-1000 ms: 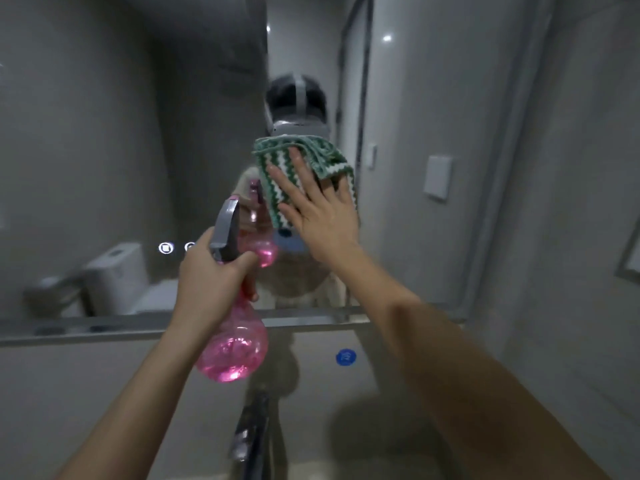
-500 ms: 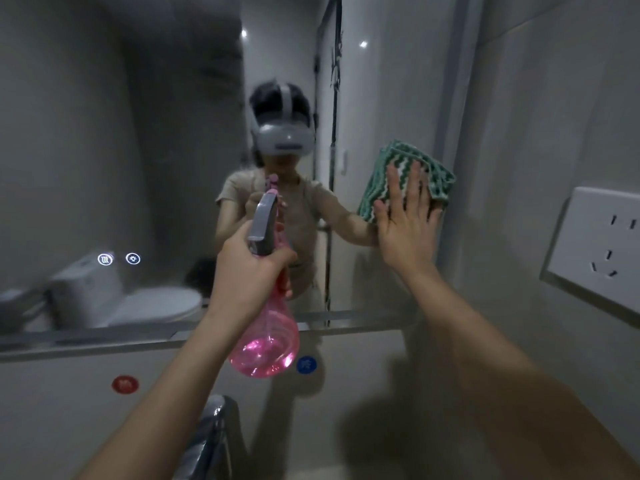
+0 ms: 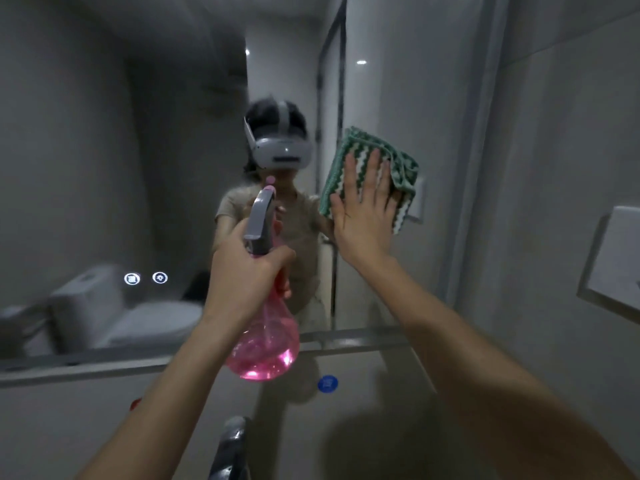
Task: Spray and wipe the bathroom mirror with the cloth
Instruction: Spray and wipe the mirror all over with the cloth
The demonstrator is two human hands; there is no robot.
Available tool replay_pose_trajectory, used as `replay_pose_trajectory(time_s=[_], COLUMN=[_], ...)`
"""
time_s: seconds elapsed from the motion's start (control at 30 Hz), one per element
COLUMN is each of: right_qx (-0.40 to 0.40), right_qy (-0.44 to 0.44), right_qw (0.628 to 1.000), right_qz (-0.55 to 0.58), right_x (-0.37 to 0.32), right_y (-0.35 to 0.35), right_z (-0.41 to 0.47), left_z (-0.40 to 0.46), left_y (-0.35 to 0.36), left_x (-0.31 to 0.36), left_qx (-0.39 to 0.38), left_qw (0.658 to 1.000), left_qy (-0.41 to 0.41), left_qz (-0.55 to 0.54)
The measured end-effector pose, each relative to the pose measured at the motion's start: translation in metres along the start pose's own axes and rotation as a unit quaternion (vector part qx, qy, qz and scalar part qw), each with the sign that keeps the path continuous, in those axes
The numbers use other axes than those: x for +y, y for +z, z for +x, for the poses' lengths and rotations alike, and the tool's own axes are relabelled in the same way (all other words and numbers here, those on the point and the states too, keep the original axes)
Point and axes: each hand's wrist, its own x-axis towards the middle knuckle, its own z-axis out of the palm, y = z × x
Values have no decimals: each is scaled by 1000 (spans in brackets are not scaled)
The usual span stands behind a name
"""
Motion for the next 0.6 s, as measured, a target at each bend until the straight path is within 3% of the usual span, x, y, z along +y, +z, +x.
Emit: replay_pose_trajectory(time_s=[0.2,0.37,0.6], right_qx=[1,56,2], right_qy=[-120,-203,-270], right_qw=[993,977,962], right_qz=[-8,-30,-44], right_x=[-107,-186,-197], right_y=[20,40,36], right_z=[8,6,13], left_z=[-1,0,0], left_y=[-73,-129,-158], left_x=[-4,-8,-8], left_qx=[55,91,116], left_qw=[998,996,991], left_qy=[3,3,19], left_qz=[-1,19,65])
